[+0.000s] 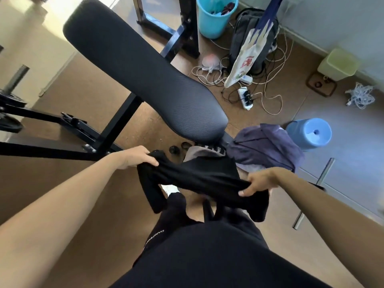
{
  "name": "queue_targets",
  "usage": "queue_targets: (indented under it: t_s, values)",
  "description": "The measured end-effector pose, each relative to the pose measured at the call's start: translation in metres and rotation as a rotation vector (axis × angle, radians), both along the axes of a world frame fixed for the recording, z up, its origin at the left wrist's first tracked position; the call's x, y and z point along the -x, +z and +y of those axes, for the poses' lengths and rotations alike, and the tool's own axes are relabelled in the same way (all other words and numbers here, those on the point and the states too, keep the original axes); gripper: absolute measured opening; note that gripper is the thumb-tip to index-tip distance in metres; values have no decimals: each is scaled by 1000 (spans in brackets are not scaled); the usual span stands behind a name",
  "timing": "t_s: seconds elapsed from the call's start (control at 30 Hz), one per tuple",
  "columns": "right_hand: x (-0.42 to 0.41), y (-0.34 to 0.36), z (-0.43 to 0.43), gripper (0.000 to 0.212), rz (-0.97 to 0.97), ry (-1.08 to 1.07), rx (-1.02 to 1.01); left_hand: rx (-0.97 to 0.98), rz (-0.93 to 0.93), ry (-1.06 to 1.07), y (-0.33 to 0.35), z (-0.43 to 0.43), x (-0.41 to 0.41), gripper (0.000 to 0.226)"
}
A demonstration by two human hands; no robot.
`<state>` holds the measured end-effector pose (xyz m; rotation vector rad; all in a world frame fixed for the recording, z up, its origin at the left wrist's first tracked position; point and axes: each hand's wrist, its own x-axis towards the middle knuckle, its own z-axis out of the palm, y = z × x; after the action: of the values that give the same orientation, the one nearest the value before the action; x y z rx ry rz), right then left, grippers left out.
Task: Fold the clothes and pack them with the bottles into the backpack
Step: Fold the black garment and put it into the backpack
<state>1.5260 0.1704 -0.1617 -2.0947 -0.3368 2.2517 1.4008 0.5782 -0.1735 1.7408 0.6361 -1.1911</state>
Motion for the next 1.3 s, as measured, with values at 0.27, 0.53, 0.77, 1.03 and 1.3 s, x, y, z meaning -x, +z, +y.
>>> queue_targets:
  t_s: [0.27,0.53,0.77,1.03,1.3]
  values:
    - [-49,-32,16,29,-703,-298,-345,-144,-306,249,-23,-8,-21,32]
    - [-132,-127,61,30,-923,-428,-332,-410,-479,468,-115,18,-70,13]
    - [-235,-210,99,22,-982,-549,-290,-284,-473,766,-213,46,-130,21]
    - [-283,-303,145,33,-1209,-740,-444,-572,-844,859,-308,56,-177,11]
    - [-222,-385,162,74,-1014,-568,-559,-680,-936,893,-354,32,-175,8]
